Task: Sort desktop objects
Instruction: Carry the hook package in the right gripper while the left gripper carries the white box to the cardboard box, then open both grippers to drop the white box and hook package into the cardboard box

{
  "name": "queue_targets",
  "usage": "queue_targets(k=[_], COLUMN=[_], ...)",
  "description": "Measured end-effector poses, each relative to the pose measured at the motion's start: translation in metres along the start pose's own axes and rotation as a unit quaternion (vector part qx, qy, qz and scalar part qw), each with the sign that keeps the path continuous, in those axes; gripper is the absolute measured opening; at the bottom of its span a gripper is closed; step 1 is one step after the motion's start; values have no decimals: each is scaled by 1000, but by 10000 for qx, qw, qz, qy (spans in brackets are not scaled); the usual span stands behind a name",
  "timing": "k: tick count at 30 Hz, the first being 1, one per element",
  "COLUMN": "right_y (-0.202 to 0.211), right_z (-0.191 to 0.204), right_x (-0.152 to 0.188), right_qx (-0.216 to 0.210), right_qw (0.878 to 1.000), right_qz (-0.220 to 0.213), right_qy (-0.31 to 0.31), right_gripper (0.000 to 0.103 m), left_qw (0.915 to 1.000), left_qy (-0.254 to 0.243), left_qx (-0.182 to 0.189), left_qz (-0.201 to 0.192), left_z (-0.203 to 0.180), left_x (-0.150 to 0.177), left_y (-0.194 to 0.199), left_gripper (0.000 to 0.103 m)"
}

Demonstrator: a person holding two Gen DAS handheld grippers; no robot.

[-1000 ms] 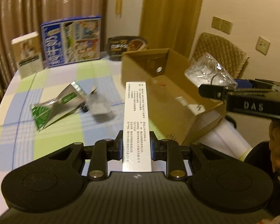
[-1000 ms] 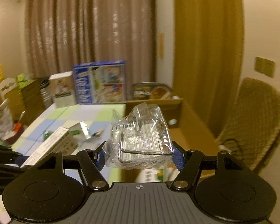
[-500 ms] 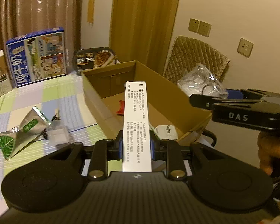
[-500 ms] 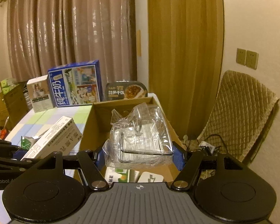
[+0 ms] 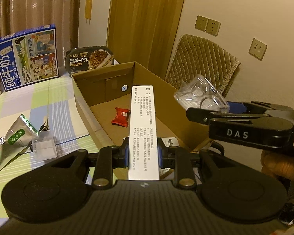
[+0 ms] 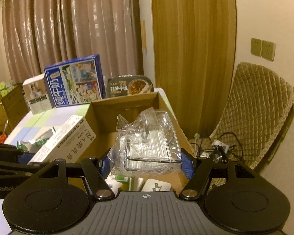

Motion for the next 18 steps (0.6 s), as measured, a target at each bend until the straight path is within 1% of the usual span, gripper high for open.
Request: queue_targets(k=[6, 18], right_y=[-12, -26], right_z=[-7, -14], right_x=[2, 4], right_qx=[55, 69], right_qw=[9998, 9996], right_qz=[129, 173], right_qy=[-122, -225], right_gripper=[66, 66], left_qw=[10000, 9994], left_qy=[62, 302], left_qx=[-11, 35], left_qz=[65, 176], left_z=[1, 6], left_x=[-5, -10], left_y=[-12, -36], left_gripper=[21, 21])
Point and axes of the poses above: each gripper's, at about its wrist camera, not at the fingertips, and y roughly against the way its jaws point, z to its left, x to its underside, the point moved 1 cm from there along -y, roughly the way its jaws point, and after that the axes turned 6 degrees about -x, right-handed, at the moved point
